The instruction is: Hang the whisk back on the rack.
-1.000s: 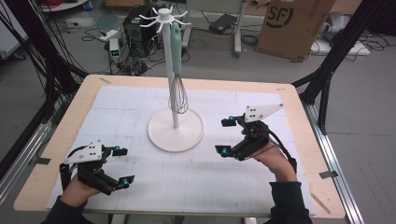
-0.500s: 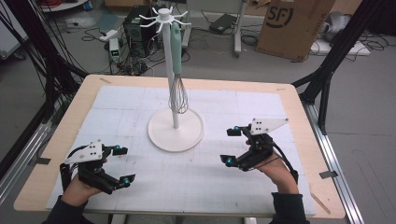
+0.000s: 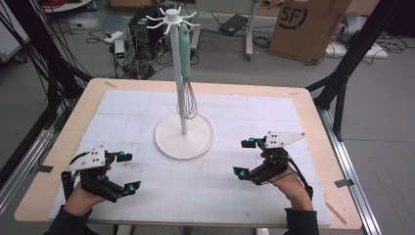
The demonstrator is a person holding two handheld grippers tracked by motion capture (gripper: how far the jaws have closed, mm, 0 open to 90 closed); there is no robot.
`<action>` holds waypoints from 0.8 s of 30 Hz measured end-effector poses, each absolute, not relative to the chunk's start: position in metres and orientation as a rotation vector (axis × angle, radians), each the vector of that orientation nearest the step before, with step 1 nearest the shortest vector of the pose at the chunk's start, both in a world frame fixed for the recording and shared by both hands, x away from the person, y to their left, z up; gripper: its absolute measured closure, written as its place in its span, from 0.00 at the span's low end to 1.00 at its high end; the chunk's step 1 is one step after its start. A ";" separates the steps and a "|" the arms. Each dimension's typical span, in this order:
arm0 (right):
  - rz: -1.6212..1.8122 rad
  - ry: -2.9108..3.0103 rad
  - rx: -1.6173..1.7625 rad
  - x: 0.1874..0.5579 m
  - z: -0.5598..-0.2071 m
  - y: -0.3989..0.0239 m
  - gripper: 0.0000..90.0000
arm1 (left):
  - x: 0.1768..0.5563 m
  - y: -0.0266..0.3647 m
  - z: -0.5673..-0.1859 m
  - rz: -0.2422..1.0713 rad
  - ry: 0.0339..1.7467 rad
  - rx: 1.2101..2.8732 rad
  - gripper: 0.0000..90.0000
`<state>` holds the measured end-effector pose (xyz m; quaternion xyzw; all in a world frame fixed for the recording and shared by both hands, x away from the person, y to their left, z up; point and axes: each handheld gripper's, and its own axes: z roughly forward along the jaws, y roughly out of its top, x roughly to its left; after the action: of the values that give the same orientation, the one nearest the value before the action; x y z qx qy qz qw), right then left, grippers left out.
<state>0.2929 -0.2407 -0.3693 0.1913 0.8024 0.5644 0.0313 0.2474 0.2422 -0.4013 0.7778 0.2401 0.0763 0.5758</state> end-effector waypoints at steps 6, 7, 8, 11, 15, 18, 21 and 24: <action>1.711 2.455 0.602 0.287 -0.374 -0.244 0.00 | 0.248 0.242 -0.403 0.179 0.569 1.820 0.02; 1.715 2.448 0.604 0.286 -0.375 -0.244 0.00 | 0.248 0.242 -0.403 0.180 0.571 1.819 0.02; 1.721 2.445 0.604 0.285 -0.376 -0.245 0.00 | 0.248 0.242 -0.403 0.179 0.571 1.817 0.02; 1.717 2.443 0.605 0.282 -0.379 -0.246 0.00 | 0.249 0.242 -0.403 0.180 0.571 1.814 0.02; 1.741 2.424 0.626 0.279 -0.387 -0.250 0.00 | 0.249 0.242 -0.404 0.179 0.576 1.814 0.02; 1.749 2.417 0.630 0.277 -0.392 -0.252 0.00 | 0.249 0.242 -0.405 0.185 0.577 1.815 0.02; 1.766 2.404 0.644 0.274 -0.395 -0.253 0.00 | 0.249 0.242 -0.405 0.187 0.575 1.815 0.02; 1.759 2.407 0.648 0.272 -0.399 -0.255 0.00 | 0.249 0.242 -0.406 0.188 0.577 1.815 0.02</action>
<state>0.2725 -0.2548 -0.3991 0.2121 0.7882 0.5759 0.0457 0.2492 0.2418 -0.4055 0.7752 0.2464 0.0802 0.5762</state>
